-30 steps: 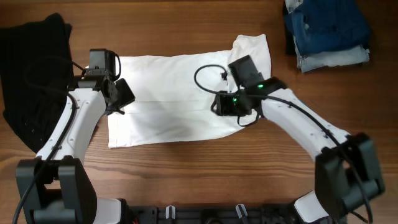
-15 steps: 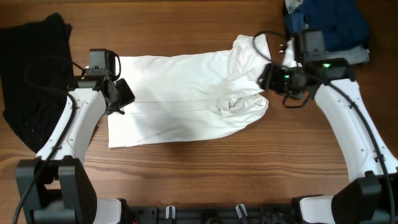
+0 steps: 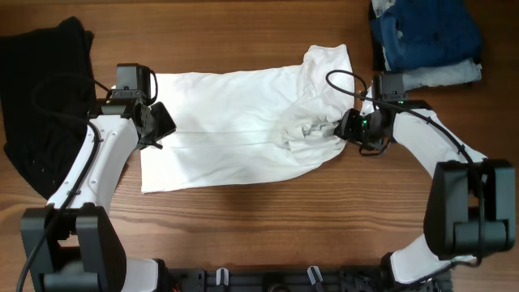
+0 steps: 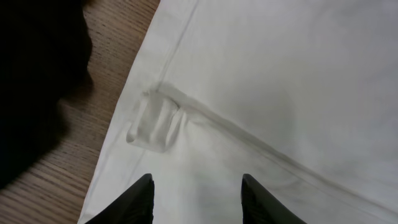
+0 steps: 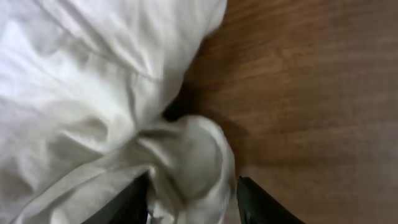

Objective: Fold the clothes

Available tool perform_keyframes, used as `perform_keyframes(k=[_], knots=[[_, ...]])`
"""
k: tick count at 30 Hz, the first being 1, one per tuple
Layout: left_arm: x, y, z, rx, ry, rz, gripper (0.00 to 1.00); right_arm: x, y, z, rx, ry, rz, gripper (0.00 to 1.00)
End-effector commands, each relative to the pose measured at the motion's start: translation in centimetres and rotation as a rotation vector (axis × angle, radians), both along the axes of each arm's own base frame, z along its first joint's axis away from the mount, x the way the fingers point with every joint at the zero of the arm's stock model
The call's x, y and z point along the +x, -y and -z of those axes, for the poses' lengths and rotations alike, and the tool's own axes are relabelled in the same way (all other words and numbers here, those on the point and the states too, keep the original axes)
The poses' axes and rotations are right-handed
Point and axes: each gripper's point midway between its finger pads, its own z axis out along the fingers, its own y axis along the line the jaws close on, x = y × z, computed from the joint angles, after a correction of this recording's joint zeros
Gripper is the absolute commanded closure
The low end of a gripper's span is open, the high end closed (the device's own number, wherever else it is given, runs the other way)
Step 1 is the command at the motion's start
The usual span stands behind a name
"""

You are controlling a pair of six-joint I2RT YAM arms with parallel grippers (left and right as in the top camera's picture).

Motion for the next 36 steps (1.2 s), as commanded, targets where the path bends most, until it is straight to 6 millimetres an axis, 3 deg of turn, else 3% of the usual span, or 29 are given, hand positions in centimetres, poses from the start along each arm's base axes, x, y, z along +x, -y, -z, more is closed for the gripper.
perform_keyframes(k=[1,2,4,7,9,12,15,20,23,27,31,33,34,36], knots=[[-0.1,0.2,0.3,-0.003,-0.008,0.02,0.55,0.2,0.2,2.6,-0.003,-0.04,0.024,0.57],[-0.1,0.2,0.3,-0.003,-0.008,0.02,0.55,0.0,0.2,3.3,-0.004,-0.057,0.024,0.6],[-0.2,0.2,0.3,-0.003,-0.009,0.02,0.55,-0.2,0.3,3.7,-0.006,-0.073,0.026,0.96],[-0.2,0.2,0.3,-0.003,-0.009,0.02,0.55,0.0,1.5,2.1,-0.004,-0.05,0.062,0.96],[-0.2,0.2,0.3,-0.003,-0.01,0.02,0.55,-0.6,3.5,0.1,-0.033,-0.046,0.111,0.96],[-0.2,0.2,0.3,-0.004,-0.01,0.02,0.55,-3.6,7.4,-4.5,-0.106,-0.057,0.214,0.96],[-0.2,0.2,0.3,-0.004,-0.009,0.02,0.55,-5.9,7.8,-7.7,-0.117,-0.038,0.228,0.96],[-0.2,0.2,0.3,-0.003,-0.009,0.02,0.55,-7.4,3.2,-10.9,-0.023,0.037,0.044,0.96],[-0.1,0.2,0.3,-0.003,-0.008,0.02,0.55,-7.4,-1.4,-11.6,0.024,0.085,-0.119,0.96],[-0.1,0.2,0.3,-0.003,-0.008,0.02,0.55,-6.6,-8.0,-12.0,0.055,0.188,-0.331,0.95],[-0.1,0.2,0.3,-0.003,-0.007,0.02,0.55,-6.8,-13.3,-10.1,0.118,0.177,-0.461,0.86],[-0.1,0.2,0.3,-0.003,-0.005,0.02,0.55,-7.4,-15.2,-8.5,0.148,0.134,-0.522,0.75],[0.0,0.2,0.3,-0.003,-0.004,0.02,0.56,-7.7,-15.9,-7.8,0.163,0.12,-0.56,0.6],[-0.1,0.2,0.3,-0.003,-0.005,0.02,0.55,-7.5,-16.4,-7.8,0.181,0.121,-0.581,0.45]])
